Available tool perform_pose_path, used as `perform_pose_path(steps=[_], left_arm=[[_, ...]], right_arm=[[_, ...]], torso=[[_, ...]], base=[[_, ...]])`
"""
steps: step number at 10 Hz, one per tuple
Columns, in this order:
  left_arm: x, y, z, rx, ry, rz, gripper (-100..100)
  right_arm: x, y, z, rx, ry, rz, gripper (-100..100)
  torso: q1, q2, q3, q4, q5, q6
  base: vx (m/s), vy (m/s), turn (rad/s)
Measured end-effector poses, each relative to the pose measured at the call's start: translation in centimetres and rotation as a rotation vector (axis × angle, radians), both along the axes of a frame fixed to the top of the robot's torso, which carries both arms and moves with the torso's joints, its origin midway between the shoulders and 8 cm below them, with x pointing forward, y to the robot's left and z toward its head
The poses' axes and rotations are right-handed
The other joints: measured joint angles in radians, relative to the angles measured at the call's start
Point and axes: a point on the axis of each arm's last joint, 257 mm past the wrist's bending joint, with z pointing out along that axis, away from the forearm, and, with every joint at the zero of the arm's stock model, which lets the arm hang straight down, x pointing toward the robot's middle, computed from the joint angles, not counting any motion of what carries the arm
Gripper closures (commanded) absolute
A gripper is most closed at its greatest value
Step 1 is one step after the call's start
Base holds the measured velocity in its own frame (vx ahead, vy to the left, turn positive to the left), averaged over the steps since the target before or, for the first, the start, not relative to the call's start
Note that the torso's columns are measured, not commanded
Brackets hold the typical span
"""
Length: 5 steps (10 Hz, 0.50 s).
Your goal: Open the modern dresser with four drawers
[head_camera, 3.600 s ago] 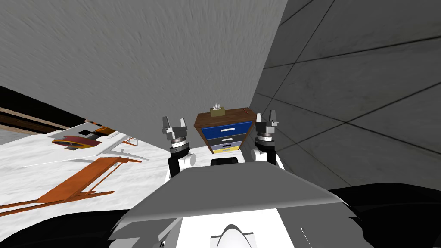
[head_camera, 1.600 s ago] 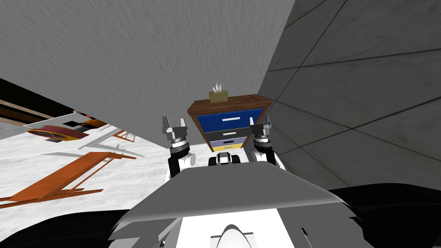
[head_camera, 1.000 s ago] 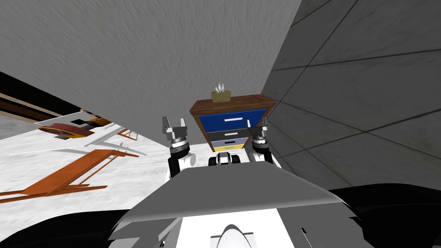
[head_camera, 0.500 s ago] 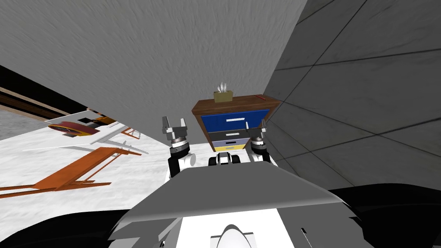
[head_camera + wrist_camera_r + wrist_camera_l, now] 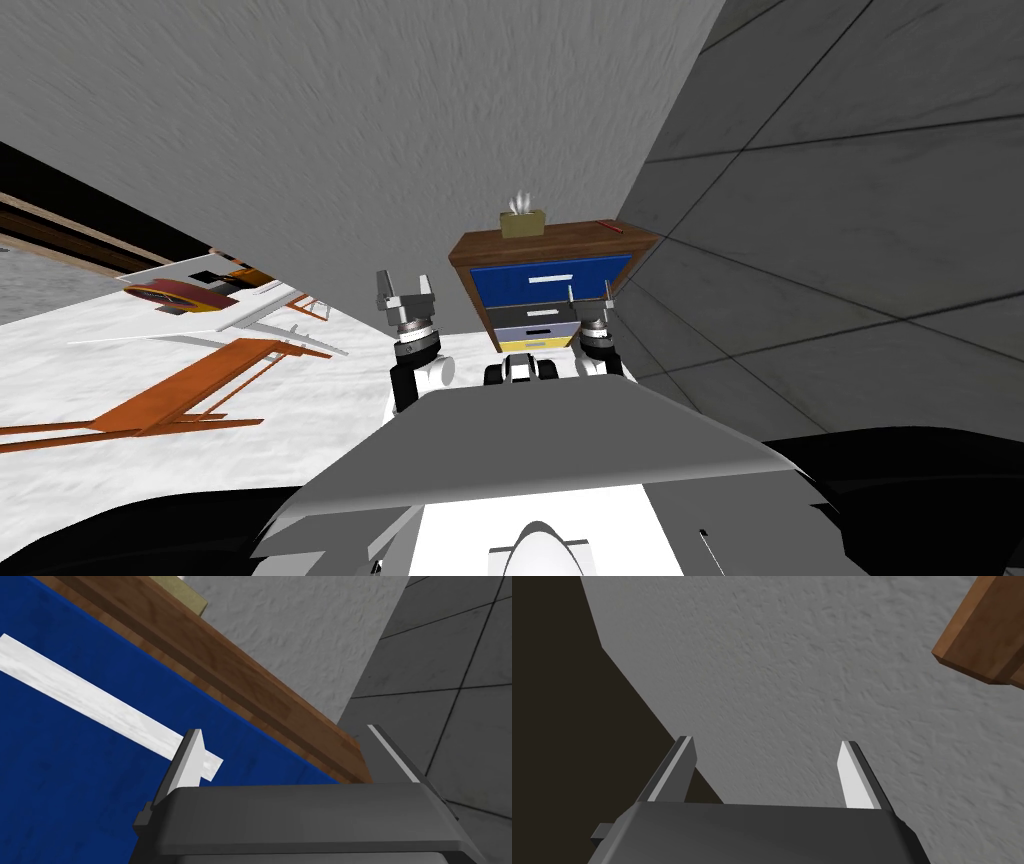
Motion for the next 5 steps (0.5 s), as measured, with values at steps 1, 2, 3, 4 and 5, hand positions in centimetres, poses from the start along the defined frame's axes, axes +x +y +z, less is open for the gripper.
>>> perform_pose_path(steps=[1, 2, 3, 4, 5], left_arm=[[0.0, 0.0, 0.0, 0.0, 0.0, 0.0, 0], [0.0, 0.0, 0.0, 0.0, 0.0, 0.0, 0], [0.0, 0.0, 0.0, 0.0, 0.0, 0.0, 0], [0.0, 0.0, 0.0, 0.0, 0.0, 0.0, 0], [0.0, 0.0, 0.0, 0.0, 0.0, 0.0, 0]], right_arm=[[0.1, -0.1, -0.7, 0.039, 0.01, 0.022, -100], [0.1, 0.0, -1.0, 0.073, 0.014, 0.044, -100], [0.2, 0.0, -1.2, 0.093, 0.015, 0.059, -100], [0.4, 0.0, -1.8, 0.134, 0.025, 0.08, -100], [0.3, -0.1, -2.2, 0.167, 0.029, 0.1, -100]], torso=[[0.001, 0.0, 0.0, 0.0, 0.0, 0.0], [0.001, 0.0, 0.0, 0.0, 0.0, 0.0], [0.0, 0.0, 0.0, 0.0, 0.0, 0.0], [0.0, -0.001, 0.0, 0.0, 0.0, 0.0], [0.0, 0.0, 0.0, 0.0, 0.0, 0.0]], base=[[0.008, 0.023, 0.047], [0.004, 0.012, -0.003], [0.009, 0.021, 0.073], [0.009, 0.019, 0.043], [0.003, 0.008, -0.006]])
